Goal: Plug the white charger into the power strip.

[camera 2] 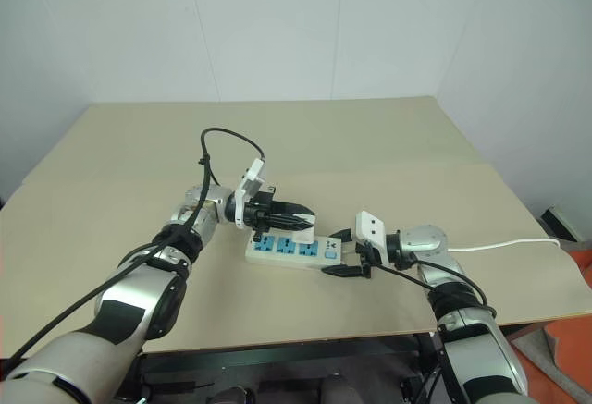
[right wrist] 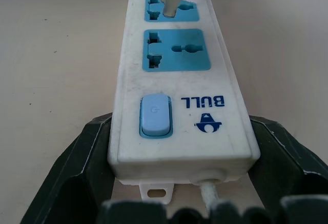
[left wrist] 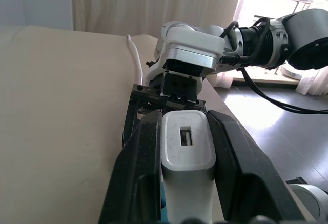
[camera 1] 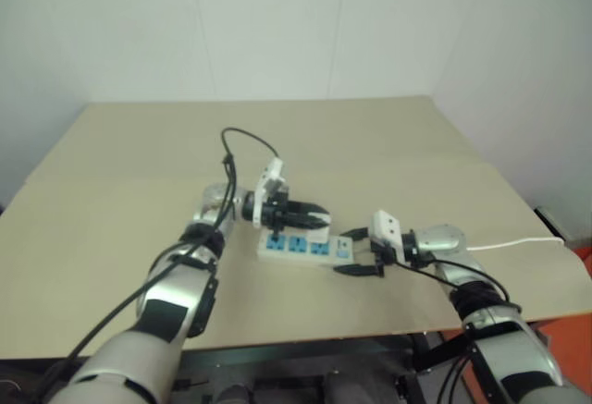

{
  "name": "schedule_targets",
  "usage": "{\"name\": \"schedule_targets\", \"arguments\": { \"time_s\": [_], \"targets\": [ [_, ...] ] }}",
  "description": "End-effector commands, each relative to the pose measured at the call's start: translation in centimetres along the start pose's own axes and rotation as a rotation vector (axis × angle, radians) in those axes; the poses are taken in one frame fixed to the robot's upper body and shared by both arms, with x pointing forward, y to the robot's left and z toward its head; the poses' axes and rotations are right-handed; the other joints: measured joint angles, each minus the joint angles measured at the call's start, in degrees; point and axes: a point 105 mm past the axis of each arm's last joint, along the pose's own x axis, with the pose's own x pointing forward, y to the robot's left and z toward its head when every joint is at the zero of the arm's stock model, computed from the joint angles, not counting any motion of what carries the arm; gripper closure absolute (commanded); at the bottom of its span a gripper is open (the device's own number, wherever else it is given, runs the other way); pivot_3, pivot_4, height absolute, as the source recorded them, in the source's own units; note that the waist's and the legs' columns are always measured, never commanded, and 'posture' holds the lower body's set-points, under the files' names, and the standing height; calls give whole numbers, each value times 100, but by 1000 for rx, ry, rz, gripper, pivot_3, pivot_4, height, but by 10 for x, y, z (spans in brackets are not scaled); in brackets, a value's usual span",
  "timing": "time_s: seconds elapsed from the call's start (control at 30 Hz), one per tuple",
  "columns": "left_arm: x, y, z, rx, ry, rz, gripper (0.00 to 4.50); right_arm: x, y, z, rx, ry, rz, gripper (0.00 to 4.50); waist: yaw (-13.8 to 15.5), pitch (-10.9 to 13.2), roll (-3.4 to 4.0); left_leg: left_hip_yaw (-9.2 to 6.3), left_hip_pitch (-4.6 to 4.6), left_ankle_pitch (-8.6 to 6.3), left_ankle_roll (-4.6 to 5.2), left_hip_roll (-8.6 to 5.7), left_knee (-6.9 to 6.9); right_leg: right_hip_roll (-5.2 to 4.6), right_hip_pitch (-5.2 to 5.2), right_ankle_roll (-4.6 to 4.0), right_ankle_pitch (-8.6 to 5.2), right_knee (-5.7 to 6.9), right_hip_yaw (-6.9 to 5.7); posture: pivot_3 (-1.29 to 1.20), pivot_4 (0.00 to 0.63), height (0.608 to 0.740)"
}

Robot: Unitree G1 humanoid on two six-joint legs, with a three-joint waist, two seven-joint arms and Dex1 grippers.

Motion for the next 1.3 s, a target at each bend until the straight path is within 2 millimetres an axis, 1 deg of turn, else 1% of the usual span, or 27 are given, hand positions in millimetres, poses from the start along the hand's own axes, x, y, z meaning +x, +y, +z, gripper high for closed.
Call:
{"name": "schedule_targets", "arguments": {
  "time_s": [0.03,0.37,0.67,0.87,1.3],
  "targets": [
    [3,0,3,20,2,-11,3489,8,21,-29,59,104,69,1087,-2,0,0,0,0,0,0,0,0,0,0,0,0,0,0,0,150,740],
    [11,-3,-4,7,20,-33,3489,9,22,-29,56,106,64,1087,-24,0,0,0,0,0,0,0,-2,0,0,0,0,-3,0,0,150,740],
    [14,-4,-12,10,60,-44,3489,8,23,-30,58,110,57,1087,-40,-4,-5,-1,0,-1,-1,0,-8,0,0,0,-1,-9,0,0,150,740],
    [14,-3,-10,11,48,-36,3489,7,23,-31,60,111,55,1087,-39,-14,-16,-1,0,-1,-1,0,-12,0,1,0,-1,-13,-1,0,150,740],
    [13,-3,-20,5,87,-22,3489,9,21,-30,59,108,48,1087,-43,-16,-19,-3,1,-1,-2,0,-16,0,1,0,-1,-17,-1,0,150,740]
  ]
}}
